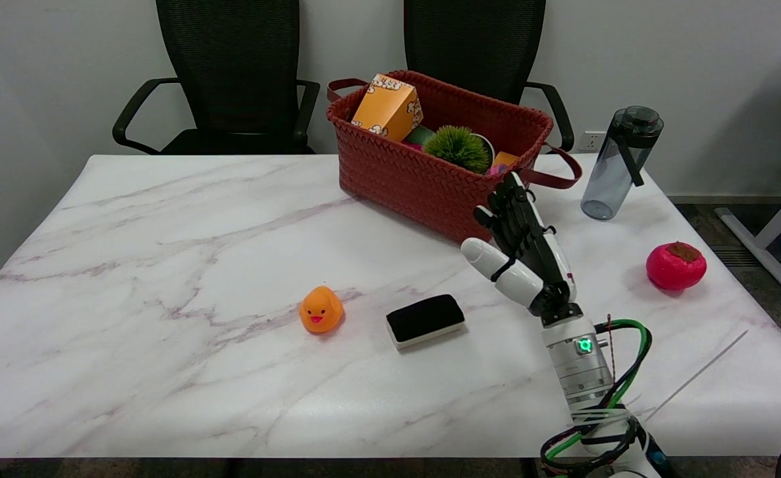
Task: Pick up the black bottle.
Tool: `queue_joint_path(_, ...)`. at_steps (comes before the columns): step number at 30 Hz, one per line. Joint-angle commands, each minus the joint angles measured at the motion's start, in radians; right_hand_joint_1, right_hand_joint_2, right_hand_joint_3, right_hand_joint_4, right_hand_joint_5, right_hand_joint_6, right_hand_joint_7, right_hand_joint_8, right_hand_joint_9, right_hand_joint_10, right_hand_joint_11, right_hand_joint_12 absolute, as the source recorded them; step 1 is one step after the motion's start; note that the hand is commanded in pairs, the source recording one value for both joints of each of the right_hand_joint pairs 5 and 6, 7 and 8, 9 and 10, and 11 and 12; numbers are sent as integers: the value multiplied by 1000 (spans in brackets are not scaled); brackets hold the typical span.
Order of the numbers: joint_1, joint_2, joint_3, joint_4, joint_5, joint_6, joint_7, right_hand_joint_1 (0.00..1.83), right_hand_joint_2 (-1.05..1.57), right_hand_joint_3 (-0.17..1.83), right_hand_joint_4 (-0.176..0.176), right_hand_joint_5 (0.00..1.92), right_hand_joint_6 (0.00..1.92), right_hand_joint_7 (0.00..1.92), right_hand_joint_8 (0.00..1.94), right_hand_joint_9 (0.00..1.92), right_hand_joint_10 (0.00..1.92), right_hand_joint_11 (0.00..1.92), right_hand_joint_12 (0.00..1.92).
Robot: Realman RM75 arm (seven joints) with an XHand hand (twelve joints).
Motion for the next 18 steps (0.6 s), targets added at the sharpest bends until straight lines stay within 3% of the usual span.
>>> queue_joint_path(1, -10, -8, 54, 68, 111, -15, -378, 1031, 876, -147, 0, 0, 0, 114, 114, 143, 143, 299, 299)
queue_joint_path(18, -21, -8, 142, 139, 116, 6, -564, 1065, 810, -119, 0, 0, 0, 160, 160, 185, 185, 310, 310)
